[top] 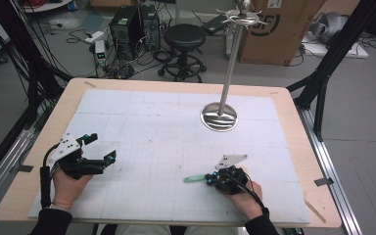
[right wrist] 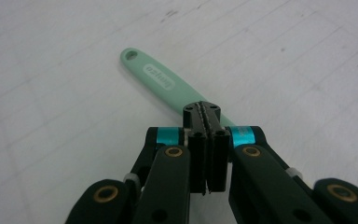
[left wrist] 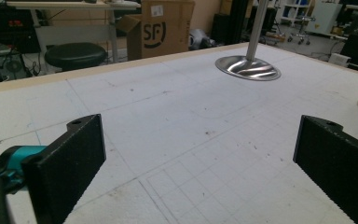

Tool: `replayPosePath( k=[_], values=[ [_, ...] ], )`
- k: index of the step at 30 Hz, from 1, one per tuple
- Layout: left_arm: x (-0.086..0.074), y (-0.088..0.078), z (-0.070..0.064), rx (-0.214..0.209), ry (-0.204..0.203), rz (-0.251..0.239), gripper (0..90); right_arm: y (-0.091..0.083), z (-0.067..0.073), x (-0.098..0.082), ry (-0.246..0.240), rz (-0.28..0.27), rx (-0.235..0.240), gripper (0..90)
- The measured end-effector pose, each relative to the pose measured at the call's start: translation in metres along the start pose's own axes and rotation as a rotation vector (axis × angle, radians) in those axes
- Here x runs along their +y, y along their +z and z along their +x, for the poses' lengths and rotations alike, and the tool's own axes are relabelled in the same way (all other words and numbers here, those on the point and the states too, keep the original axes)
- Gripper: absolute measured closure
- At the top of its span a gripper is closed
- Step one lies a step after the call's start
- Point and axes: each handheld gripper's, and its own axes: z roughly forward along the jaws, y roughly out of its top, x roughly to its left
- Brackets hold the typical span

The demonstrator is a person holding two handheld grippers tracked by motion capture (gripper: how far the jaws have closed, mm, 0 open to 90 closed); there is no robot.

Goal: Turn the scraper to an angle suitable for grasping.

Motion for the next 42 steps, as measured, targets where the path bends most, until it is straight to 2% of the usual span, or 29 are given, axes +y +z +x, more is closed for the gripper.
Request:
replayPosePath(
  k=[5,11,17,22,24,25,26,27,29,30,31,32,33,35,36,38,40,42],
  values=[
    [0.0,-0.001,0.0,0.003,0.006,-0.001,2.8,0.012,-0.006,0.014,0.009,0.001,-0.034,89.5],
    [0.0,0.0,-0.001,0.001,0.002,0.002,2.7,0.024,-0.018,0.025,0.038,-0.022,-0.038,89.5],
    [0.0,-0.001,-0.001,0.002,0.009,0.014,2.7,0.032,-0.026,0.033,0.038,-0.028,-0.05,89.5],
    [-0.001,-0.001,-0.002,-0.003,0.011,0.017,2.8,0.035,-0.029,0.036,0.046,-0.033,-0.05,89.5],
    [-0.001,0.0,-0.001,-0.005,0.009,0.015,2.7,0.034,-0.027,0.035,0.034,-0.038,-0.063,89.4],
    [-0.001,0.0,-0.001,-0.006,0.007,0.014,2.8,0.032,-0.027,0.035,0.032,-0.041,-0.064,89.4],
    [-0.001,0.0,-0.001,-0.005,0.007,0.015,2.7,0.023,-0.027,0.034,0.043,-0.094,-0.04,89.4],
    [-0.001,0.0,0.0,-0.005,0.011,0.015,2.7,0.023,-0.027,0.034,0.043,-0.094,-0.04,89.4],
    [-0.001,-0.001,-0.001,-0.007,0.013,0.014,2.7,0.011,-0.03,0.032,0.047,-0.134,-0.038,89.3],
    [-0.001,-0.002,-0.001,-0.009,0.014,0.018,2.7,-0.003,-0.032,0.026,0.045,-0.157,-0.034,89.3],
    [-0.002,-0.002,-0.001,-0.008,0.015,0.019,2.7,-0.003,-0.032,0.026,0.045,-0.157,-0.034,89.3],
    [-0.002,-0.002,0.0,-0.006,0.01,0.019,2.7,-0.017,-0.037,0.017,0.059,-0.192,-0.045,89.3],
    [-0.001,-0.003,0.0,-0.003,0.008,0.015,2.7,-0.017,-0.037,0.017,0.059,-0.192,-0.045,89.3],
    [-0.001,-0.004,0.0,-0.002,0.005,0.013,2.8,-0.036,-0.048,0.002,0.095,-0.235,-0.042,88.0],
    [-0.001,-0.004,0.0,-0.002,0.009,0.013,2.8,-0.036,-0.048,0.002,0.095,-0.235,-0.042,88.0],
    [-0.001,-0.003,-0.001,-0.001,0.011,0.014,2.7,-0.052,-0.06,-0.014,0.113,-0.259,-0.031,82.0],
    [-0.001,-0.003,-0.001,-0.003,0.011,0.016,2.7,-0.056,-0.063,-0.019,0.116,-0.262,-0.03,81.4],
    [-0.001,-0.003,-0.001,-0.002,0.012,0.016,2.7,-0.064,-0.069,-0.029,0.106,-0.267,-0.03,73.4]
  ],
)
